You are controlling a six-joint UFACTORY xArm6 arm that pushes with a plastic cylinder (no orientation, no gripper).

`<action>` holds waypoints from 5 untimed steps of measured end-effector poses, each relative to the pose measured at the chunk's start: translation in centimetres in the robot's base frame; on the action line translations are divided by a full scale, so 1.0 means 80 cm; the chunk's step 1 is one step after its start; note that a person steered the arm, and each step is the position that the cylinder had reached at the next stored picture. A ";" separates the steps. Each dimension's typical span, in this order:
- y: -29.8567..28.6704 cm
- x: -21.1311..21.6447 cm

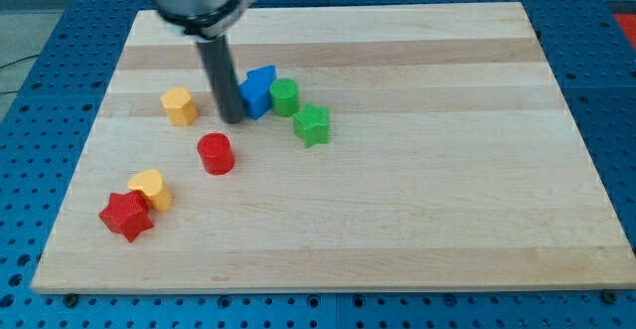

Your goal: Put the red circle at the bottom of the yellow hexagon

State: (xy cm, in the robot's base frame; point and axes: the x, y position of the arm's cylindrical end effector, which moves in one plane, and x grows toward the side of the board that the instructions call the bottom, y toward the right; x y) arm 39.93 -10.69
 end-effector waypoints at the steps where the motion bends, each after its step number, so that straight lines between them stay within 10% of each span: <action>1: 0.015 -0.024; 5: 0.038 0.096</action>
